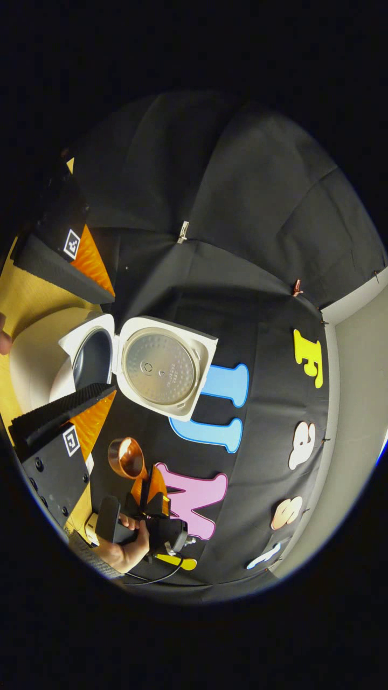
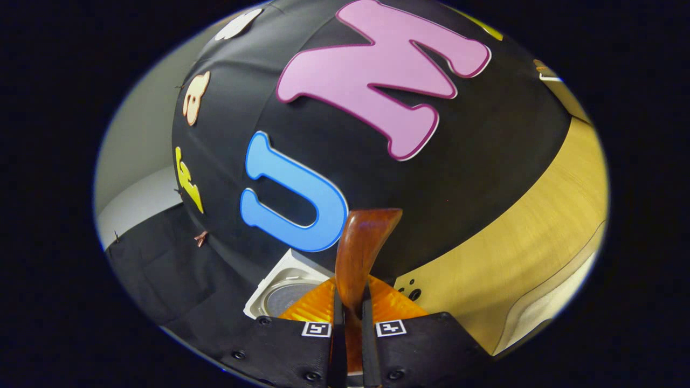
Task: Close the left gripper, press the button to open the rice cooker; take a wooden spoon from the chopstick holder with the right hand, scoop a spoonful of rice and pour it into the rice cooker, then put the wooden spoon back into the chopstick holder.
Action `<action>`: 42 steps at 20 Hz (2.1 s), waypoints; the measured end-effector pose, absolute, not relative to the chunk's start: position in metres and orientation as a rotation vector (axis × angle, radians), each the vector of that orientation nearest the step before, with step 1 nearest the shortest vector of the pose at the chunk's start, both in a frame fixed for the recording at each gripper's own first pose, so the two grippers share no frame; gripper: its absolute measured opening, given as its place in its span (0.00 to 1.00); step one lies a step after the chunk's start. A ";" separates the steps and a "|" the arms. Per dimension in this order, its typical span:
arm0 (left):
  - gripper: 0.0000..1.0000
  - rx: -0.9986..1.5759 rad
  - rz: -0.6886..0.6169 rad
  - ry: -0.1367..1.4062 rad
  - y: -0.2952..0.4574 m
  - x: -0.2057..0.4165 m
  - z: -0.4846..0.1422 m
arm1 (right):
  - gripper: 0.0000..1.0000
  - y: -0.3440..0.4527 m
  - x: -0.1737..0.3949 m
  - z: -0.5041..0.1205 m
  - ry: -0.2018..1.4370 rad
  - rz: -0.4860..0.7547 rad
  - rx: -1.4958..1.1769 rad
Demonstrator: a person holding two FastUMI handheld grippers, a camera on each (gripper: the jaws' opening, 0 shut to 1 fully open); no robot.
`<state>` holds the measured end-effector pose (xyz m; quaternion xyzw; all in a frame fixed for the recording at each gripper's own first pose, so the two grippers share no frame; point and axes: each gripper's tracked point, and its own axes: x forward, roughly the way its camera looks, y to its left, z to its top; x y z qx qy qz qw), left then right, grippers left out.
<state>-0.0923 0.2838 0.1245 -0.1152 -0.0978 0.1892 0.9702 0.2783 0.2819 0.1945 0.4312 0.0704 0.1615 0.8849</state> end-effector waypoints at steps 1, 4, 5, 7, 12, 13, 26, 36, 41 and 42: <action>0.96 -0.235 0.386 -0.193 0.287 -0.094 0.122 | 0.15 0.295 0.281 0.191 0.154 0.343 0.875; 0.96 -0.246 0.402 -0.192 0.297 -0.101 0.120 | 0.15 0.329 0.287 0.177 0.172 0.358 0.784; 0.96 -0.250 0.405 -0.194 0.300 -0.104 0.120 | 0.15 0.341 0.289 0.174 0.178 0.368 0.743; 0.96 -0.257 0.406 -0.192 0.302 -0.106 0.118 | 0.15 0.359 0.290 0.172 0.167 0.383 0.638; 0.96 -0.277 0.427 -0.180 0.316 -0.110 0.110 | 0.15 0.402 0.284 0.180 0.077 0.430 0.280; 0.95 -0.284 0.430 -0.179 0.319 -0.111 0.109 | 0.15 0.410 0.282 0.183 0.053 0.428 0.208; 0.95 -0.321 0.435 -0.169 0.329 -0.117 0.103 | 0.15 0.470 0.249 0.196 -0.150 0.455 -0.366; 0.95 -0.334 0.435 -0.173 0.330 -0.117 0.102 | 0.15 0.442 0.265 0.179 0.138 0.527 0.246; 0.95 -0.323 0.428 -0.177 0.325 -0.116 0.104 | 0.15 0.400 0.266 0.185 0.213 0.530 0.580; 0.95 -0.319 0.428 -0.177 0.324 -0.115 0.103 | 0.16 0.385 0.267 0.188 0.206 0.519 0.610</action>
